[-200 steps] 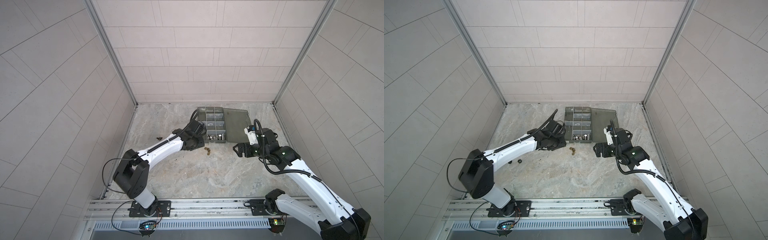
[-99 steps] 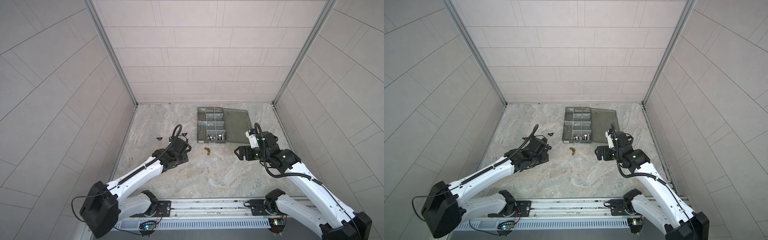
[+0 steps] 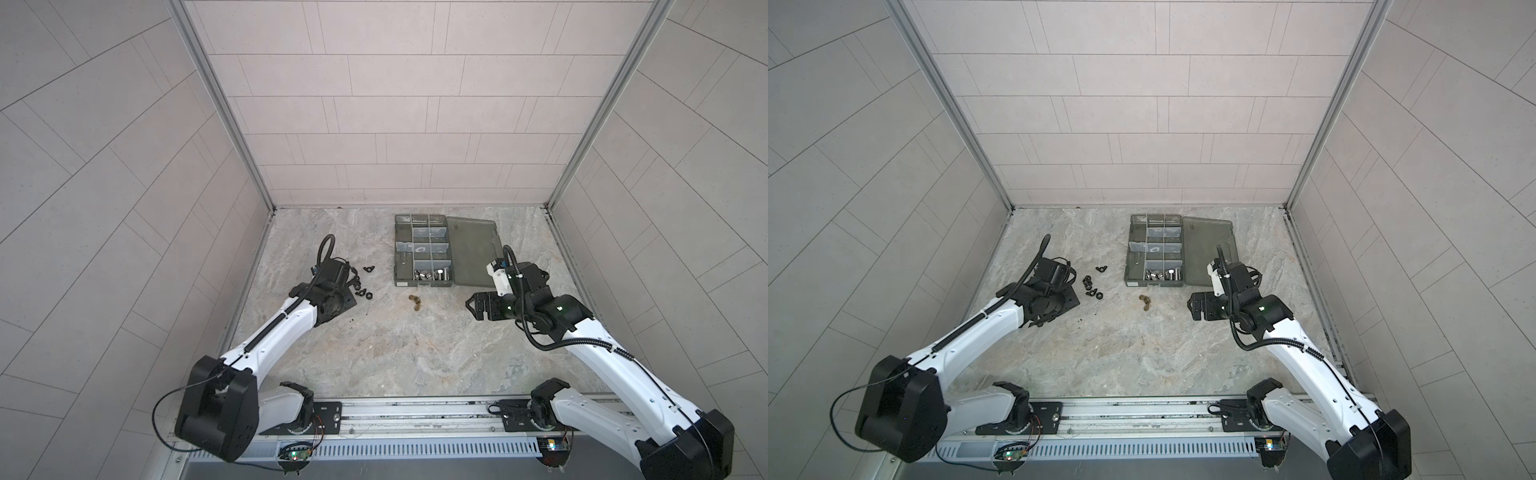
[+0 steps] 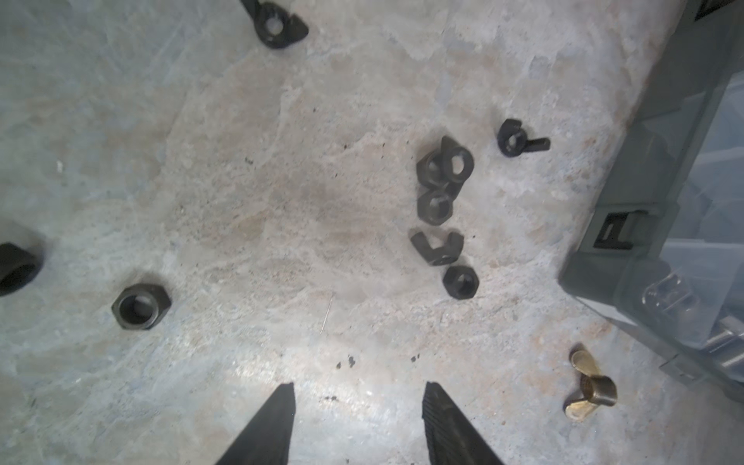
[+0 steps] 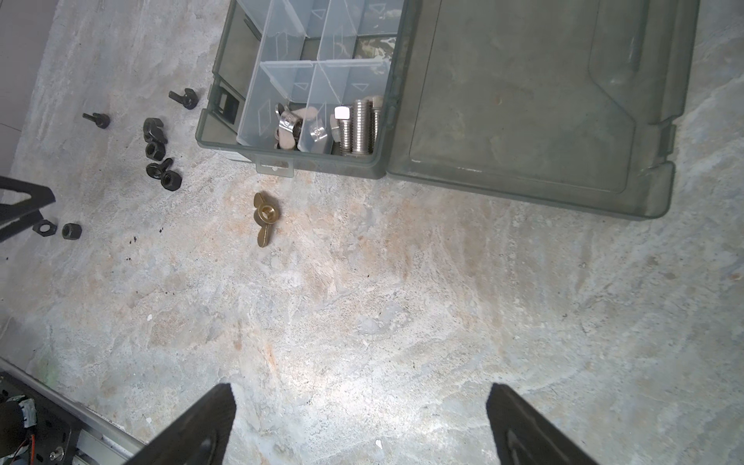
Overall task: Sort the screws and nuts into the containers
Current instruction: 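Withdraw the left gripper toward the cluster of black nuts, then lower the left gripper onto a black wing nut and close on it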
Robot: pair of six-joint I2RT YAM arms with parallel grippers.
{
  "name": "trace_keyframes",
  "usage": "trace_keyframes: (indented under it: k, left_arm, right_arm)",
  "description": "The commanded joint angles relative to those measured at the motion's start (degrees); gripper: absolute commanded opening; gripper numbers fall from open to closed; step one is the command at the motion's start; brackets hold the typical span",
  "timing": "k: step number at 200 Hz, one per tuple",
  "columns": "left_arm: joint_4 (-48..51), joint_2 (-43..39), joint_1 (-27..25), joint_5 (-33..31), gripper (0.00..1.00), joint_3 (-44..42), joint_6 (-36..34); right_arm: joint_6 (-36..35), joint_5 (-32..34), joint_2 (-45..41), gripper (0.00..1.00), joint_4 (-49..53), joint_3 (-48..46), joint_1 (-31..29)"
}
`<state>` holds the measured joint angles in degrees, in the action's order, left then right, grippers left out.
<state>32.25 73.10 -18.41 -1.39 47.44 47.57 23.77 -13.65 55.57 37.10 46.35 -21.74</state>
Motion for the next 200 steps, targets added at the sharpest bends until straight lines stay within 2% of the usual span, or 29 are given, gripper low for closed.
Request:
trace_keyframes:
  k: [1,48,70,96,140,200]
  left_arm:
    - [0.80,3.75,2.17,0.78,0.54,5.74,-3.12]
    - [6.24,15.58,8.48,-3.46,0.54,16.69,-8.54]
    - [5.24,21.70,10.06,2.58,0.53,19.94,-7.52]
    - [0.57,28.13,7.88,8.63,0.52,23.30,-2.23]
    - [2.88,39.16,0.43,7.10,0.51,37.32,-0.61]
    - [4.03,48.71,-1.37,5.22,0.50,46.43,1.16]
  right_arm:
    - [-0.40,-1.54,0.56,0.99,-1.97,-1.30,-0.14]
    - [-1.59,-3.95,3.09,0.99,-3.68,-0.66,-0.10]
    - [-1.03,-5.14,4.24,0.99,-5.69,-0.71,-0.15]
    - [-0.65,-5.27,6.46,0.99,-8.81,-0.84,-0.16]
    - [0.26,-5.16,11.51,0.99,-11.72,-0.47,-0.16]
    - [0.47,-4.46,15.42,0.99,-10.13,1.23,-0.10]
